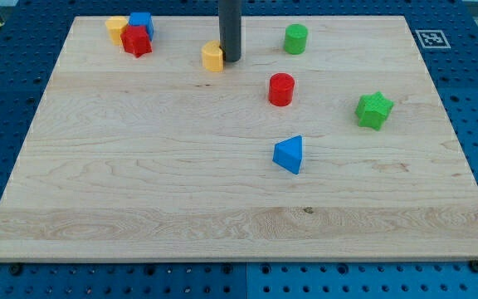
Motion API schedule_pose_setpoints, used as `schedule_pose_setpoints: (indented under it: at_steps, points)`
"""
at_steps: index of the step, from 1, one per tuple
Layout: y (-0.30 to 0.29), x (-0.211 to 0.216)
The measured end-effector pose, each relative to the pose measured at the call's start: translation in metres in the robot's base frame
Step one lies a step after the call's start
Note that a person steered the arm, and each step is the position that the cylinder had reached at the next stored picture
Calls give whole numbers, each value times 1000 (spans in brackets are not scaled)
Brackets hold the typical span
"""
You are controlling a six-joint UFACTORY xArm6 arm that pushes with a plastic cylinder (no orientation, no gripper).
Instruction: Slide the yellow heart to the red star
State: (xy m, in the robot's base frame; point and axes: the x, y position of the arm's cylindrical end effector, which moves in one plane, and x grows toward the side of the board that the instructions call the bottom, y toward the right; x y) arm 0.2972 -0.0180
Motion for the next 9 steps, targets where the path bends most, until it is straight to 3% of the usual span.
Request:
schedule_pose_setpoints:
  at_steps: [6, 9]
  points:
    - [-101, 18]
    - [-132, -3]
